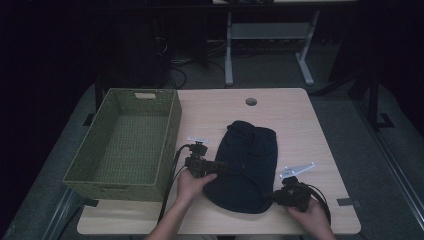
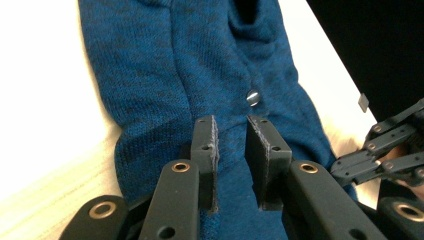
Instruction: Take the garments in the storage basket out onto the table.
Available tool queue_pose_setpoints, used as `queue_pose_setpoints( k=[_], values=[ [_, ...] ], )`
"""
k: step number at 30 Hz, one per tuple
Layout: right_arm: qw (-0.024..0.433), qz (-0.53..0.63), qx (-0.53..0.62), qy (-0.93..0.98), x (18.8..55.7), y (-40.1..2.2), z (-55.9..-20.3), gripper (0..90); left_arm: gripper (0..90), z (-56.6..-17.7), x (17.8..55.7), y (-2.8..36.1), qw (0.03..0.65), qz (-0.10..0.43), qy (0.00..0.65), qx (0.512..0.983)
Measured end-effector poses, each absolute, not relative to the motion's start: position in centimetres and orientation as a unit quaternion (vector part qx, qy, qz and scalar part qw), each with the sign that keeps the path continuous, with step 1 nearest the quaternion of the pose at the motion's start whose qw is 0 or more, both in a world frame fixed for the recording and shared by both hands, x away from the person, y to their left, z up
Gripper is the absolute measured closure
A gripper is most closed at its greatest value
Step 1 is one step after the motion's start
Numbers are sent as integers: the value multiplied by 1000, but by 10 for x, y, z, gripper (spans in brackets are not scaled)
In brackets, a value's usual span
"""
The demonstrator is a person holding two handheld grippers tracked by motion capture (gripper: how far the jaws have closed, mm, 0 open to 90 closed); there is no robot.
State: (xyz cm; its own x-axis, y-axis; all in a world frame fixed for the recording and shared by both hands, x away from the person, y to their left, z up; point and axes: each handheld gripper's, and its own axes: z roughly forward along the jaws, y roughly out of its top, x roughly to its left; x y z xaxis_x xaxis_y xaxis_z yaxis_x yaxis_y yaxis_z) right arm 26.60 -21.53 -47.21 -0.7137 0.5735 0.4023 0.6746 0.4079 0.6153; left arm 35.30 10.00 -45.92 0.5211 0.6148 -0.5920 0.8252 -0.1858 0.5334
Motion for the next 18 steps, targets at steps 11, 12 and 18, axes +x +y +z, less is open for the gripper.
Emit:
queue_pose_setpoints(
  k=[11,12,18],
  values=[
    [66,-398,-386,-830,269,-228,-473,895,768,-472,340,102,418,-137,474,762],
    [65,-399,-385,-829,270,-228,-473,895,767,-472,337,102,419,-138,474,762],
    [62,-401,-392,-826,270,-236,-473,895,769,-473,324,105,419,-147,465,766]
  ],
)
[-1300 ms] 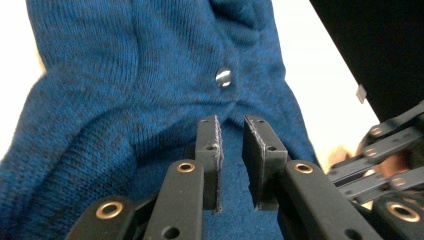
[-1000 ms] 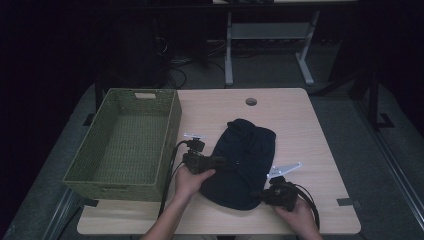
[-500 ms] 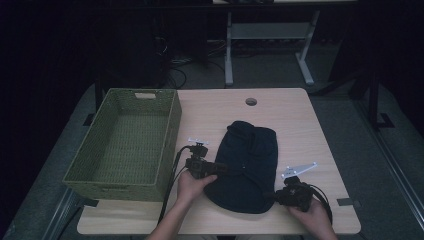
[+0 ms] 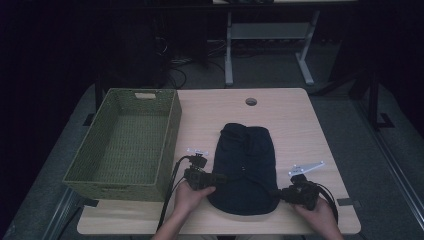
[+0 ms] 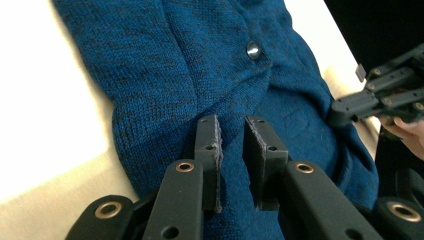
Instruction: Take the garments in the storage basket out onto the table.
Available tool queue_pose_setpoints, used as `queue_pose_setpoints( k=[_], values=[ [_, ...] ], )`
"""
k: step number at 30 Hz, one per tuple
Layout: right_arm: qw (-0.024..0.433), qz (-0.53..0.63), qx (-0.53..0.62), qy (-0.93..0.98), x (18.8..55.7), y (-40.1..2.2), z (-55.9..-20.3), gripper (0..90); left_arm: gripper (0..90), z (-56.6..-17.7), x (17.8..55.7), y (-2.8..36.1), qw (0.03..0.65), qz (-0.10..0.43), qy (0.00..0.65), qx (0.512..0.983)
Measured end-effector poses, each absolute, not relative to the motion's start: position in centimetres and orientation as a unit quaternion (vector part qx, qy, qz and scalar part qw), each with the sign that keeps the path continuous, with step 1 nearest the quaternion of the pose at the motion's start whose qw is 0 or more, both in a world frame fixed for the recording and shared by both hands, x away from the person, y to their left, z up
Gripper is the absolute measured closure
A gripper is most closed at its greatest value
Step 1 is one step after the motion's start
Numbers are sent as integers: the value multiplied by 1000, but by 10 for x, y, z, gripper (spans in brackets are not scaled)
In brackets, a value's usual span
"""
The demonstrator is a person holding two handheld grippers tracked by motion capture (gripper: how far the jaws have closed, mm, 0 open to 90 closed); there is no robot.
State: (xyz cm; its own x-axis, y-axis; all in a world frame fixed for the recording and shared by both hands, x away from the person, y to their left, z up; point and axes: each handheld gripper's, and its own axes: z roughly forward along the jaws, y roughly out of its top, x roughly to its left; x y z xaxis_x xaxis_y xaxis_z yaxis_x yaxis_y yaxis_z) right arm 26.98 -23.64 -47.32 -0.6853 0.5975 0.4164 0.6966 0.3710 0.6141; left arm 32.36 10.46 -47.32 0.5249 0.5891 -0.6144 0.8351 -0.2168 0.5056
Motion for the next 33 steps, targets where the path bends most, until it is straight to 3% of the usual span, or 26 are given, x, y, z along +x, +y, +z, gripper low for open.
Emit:
queue_pose_setpoints(
  k=[13,17,20,26,33],
  values=[
    [70,-405,-394,-822,268,-242,-474,879,771,-474,305,110,420,-153,450,773],
    [78,-409,-392,-821,267,-242,-472,807,758,-465,303,110,428,-139,443,776],
    [77,-423,-383,-818,269,-242,-463,803,752,-455,305,110,445,-131,442,768],
    [61,-442,-388,-806,290,-236,-442,816,744,-444,320,103,468,-116,441,757],
    [80,-423,-421,-799,327,-228,-453,861,738,-459,342,95,449,-116,464,755]
  ],
)
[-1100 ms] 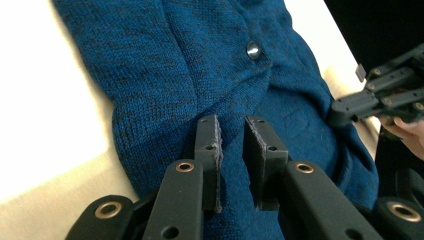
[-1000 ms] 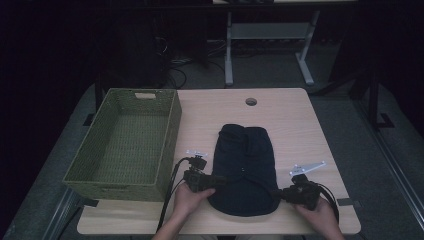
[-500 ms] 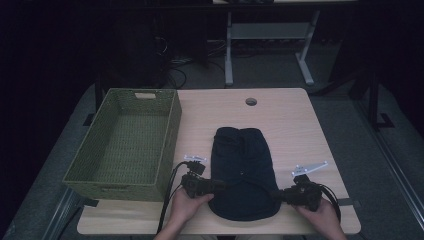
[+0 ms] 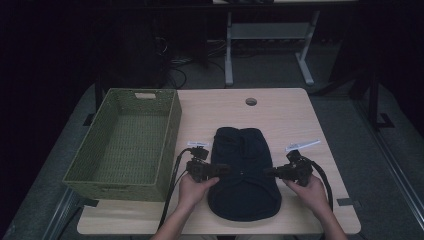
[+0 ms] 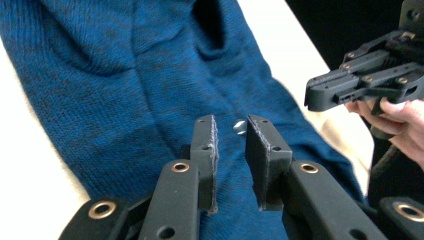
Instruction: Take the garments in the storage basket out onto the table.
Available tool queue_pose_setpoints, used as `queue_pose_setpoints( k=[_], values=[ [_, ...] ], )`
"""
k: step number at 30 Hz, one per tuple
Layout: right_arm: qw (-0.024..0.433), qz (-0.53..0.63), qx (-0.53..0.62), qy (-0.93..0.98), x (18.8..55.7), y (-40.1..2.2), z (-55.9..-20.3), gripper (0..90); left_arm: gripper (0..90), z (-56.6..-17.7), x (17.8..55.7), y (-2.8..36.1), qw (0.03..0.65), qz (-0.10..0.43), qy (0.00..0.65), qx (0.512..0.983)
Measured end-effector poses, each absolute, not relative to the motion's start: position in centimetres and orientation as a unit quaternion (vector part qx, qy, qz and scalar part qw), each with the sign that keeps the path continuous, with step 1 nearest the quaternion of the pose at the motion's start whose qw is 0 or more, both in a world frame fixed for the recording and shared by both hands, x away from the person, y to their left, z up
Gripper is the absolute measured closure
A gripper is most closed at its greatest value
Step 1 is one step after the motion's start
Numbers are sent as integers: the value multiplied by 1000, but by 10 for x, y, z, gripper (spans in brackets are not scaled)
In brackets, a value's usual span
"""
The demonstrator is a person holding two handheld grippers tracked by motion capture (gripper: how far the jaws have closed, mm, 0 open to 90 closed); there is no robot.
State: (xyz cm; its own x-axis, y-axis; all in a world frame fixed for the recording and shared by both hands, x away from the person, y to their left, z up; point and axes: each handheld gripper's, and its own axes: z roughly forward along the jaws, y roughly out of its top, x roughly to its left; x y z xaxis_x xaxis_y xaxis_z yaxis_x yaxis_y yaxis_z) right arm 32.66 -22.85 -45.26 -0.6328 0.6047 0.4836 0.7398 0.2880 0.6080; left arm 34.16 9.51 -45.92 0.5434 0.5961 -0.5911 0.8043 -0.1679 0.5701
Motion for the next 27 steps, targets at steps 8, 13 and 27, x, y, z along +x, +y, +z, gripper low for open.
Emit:
queue_pose_setpoints(
  k=[8,13,27],
  values=[
    [104,-383,-424,-814,335,-219,-469,871,709,-471,343,98,431,-125,474,758],
    [108,-383,-420,-816,332,-217,-471,878,711,-475,335,106,424,-123,473,763],
    [108,-385,-395,-827,309,-212,-461,856,732,-466,319,106,451,-121,458,756]
  ],
)
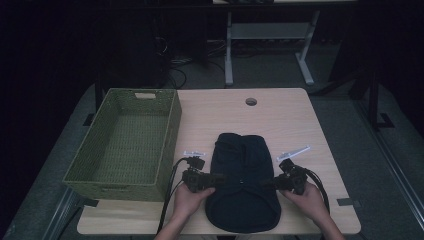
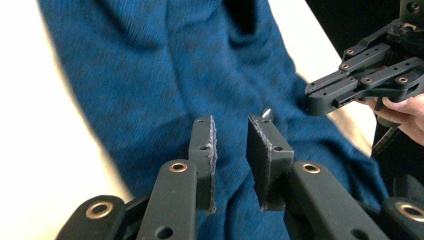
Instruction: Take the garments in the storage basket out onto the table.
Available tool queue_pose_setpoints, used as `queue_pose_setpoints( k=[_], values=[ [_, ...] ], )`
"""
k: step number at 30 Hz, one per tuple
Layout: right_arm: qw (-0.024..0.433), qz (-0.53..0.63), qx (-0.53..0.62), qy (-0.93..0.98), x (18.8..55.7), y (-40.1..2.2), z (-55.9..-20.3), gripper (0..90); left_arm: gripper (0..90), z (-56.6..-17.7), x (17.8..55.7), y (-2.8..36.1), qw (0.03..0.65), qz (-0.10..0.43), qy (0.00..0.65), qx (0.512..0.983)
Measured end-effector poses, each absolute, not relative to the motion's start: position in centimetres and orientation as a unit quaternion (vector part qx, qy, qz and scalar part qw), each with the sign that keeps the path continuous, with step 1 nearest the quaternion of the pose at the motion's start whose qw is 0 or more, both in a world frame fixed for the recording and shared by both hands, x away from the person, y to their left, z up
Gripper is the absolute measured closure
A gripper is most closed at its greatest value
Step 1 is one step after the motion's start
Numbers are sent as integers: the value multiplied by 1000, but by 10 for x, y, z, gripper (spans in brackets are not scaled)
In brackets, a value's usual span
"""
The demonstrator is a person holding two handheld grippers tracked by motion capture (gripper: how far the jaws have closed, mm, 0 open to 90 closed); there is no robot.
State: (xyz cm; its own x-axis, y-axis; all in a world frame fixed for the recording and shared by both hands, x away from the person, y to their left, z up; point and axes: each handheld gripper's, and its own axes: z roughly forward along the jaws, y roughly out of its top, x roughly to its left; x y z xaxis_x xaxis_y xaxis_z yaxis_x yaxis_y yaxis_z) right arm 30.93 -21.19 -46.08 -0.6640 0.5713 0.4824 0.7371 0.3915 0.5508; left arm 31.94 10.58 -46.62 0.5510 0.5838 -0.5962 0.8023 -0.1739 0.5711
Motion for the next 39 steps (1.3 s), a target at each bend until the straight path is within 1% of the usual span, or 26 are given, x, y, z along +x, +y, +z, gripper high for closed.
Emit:
queue_pose_setpoints(
  k=[2,4,7,12,14,17,19,20,27,33,35,37,39],
  values=[
    [98,-403,-400,-817,315,-212,-452,862,730,-464,324,103,459,-118,462,750],
    [98,-419,-401,-809,324,-211,-447,882,730,-464,331,99,468,-121,466,741],
    [98,-436,-413,-794,343,-207,-442,886,735,-466,342,96,475,-114,472,734],
    [101,-448,-438,-773,372,-200,-445,892,749,-470,358,91,498,-107,486,710],
    [102,-452,-447,-765,378,-198,-448,892,749,-471,363,89,491,-105,492,712],
    [102,-426,-462,-771,390,-189,-459,892,743,-476,369,87,465,-112,501,721],
    [95,-403,-469,-780,395,-182,-467,894,744,-477,370,86,463,-115,503,721],
    [90,-395,-470,-784,396,-179,-470,895,745,-477,370,86,461,-114,503,722],
    [94,-398,-470,-782,395,-180,-474,896,750,-477,365,86,446,-110,497,736],
    [103,-402,-465,-782,389,-182,-475,894,755,-478,357,88,448,-111,492,738],
    [100,-400,-460,-786,386,-182,-473,859,752,-477,354,88,446,-111,491,740],
    [99,-405,-455,-787,382,-184,-468,858,731,-475,352,89,452,-113,488,738],
    [98,-414,-449,-786,377,-187,-462,851,728,-470,351,90,466,-110,483,733]
  ],
)
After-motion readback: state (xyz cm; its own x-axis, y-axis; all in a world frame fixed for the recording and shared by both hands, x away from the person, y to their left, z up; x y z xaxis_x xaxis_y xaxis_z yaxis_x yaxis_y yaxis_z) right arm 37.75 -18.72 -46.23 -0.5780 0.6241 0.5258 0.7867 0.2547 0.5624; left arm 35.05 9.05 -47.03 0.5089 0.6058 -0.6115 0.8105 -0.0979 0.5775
